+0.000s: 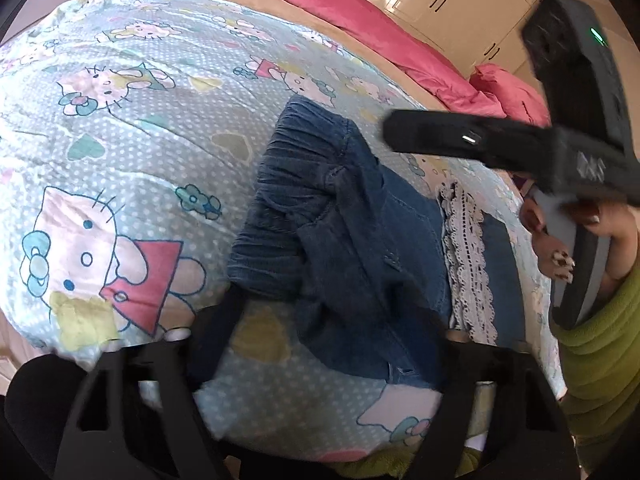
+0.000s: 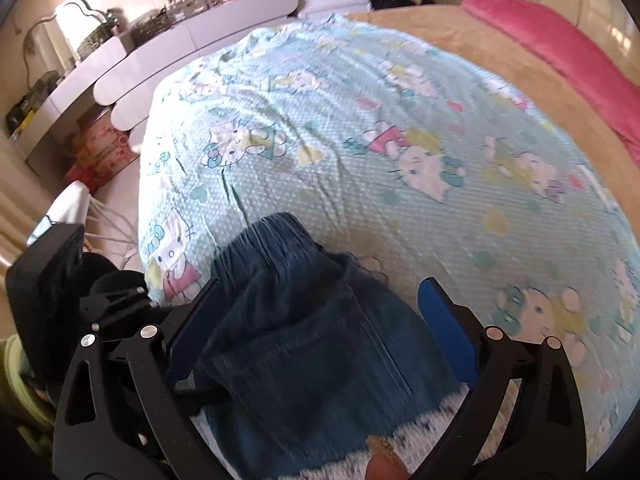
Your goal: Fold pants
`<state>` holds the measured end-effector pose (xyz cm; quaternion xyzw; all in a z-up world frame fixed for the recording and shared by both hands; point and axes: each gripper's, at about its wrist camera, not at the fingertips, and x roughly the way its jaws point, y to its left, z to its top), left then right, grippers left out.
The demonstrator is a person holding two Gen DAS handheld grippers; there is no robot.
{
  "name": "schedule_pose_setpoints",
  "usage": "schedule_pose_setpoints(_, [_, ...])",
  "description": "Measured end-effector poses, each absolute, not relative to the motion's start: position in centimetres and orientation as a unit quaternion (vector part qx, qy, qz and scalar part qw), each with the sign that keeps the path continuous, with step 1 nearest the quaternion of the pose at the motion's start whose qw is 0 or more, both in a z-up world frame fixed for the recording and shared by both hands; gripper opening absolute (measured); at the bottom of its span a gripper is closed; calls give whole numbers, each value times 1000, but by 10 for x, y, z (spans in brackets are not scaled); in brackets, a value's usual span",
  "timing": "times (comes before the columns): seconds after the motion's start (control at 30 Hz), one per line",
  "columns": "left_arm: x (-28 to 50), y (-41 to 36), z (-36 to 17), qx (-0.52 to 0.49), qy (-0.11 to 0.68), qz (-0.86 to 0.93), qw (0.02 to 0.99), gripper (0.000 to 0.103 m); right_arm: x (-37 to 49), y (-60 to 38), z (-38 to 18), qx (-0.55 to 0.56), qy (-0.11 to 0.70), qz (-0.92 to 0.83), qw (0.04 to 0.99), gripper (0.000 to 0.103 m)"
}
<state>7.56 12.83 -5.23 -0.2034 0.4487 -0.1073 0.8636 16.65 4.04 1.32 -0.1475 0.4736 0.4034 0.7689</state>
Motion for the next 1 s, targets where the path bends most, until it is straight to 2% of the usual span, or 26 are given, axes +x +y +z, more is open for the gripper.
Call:
schedule_pose_setpoints(0.07, [77, 128, -54, -212, 448, -116, 861, 55, 171, 51, 7, -151, 485, 414, 755, 91])
schedule_pose_setpoints(0.33, [76, 131, -56, -223, 443, -126, 859, 54, 181, 83, -25, -162, 517, 441, 715, 90])
schedule_pose_setpoints(0.4, [76, 132, -57, -226, 444, -126, 858, 55, 181, 85, -33, -150, 525, 451, 706, 77])
schedule_pose_setpoints(0.43, [76, 132, -58, -230, 445, -126, 856, 55, 181, 85, -36, -143, 526, 453, 705, 60])
schedule_pose_setpoints(0.47, [76, 134, -58, -235, 445, -128, 855, 56, 180, 83, -38, -140, 525, 448, 710, 52])
schedule_pose_setpoints(0.5, [76, 135, -58, -238, 445, -128, 854, 56, 179, 82, -37, -136, 522, 447, 713, 48])
schedule_pose_setpoints(0.57, [77, 134, -58, -239, 445, -127, 854, 56, 177, 75, -31, -127, 512, 451, 720, 35])
schedule_pose_setpoints(0.63, [78, 131, -56, -230, 445, -125, 856, 55, 173, 62, -21, -113, 500, 454, 728, 29])
schedule_pose_setpoints(1.0, [76, 76, -11, -189, 412, -186, 872, 53, 146, -52, 37, -15, 432, 459, 777, 29])
